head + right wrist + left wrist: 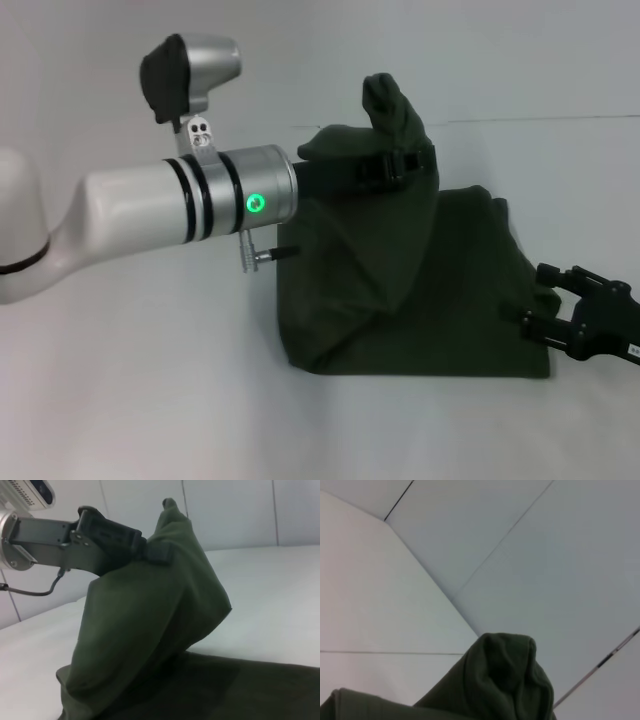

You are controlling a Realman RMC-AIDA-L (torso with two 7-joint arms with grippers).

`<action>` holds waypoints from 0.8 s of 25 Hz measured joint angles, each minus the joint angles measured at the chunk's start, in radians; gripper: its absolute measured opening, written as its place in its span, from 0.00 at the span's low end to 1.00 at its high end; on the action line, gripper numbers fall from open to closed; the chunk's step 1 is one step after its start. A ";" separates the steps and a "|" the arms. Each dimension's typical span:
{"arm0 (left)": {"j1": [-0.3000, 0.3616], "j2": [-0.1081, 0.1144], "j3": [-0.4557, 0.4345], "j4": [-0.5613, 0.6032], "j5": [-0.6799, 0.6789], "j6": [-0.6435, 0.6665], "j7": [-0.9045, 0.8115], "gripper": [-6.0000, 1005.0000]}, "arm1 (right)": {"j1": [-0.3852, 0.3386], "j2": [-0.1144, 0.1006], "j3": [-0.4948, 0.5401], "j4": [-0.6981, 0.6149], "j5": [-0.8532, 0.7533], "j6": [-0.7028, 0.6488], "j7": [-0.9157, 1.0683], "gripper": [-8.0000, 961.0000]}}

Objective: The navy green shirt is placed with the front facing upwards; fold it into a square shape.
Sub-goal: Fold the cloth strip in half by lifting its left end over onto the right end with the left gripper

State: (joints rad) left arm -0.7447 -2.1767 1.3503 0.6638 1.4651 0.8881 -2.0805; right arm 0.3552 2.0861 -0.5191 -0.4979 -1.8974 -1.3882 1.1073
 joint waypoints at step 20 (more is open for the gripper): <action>-0.075 0.000 0.292 -0.160 -0.357 -0.256 0.106 0.16 | -0.025 -0.003 0.027 -0.003 -0.004 -0.002 0.003 0.89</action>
State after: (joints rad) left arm -0.8195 -2.1766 1.6419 0.5034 1.1077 0.6317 -1.9749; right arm 0.3307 2.0835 -0.4925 -0.5014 -1.9010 -1.3899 1.1106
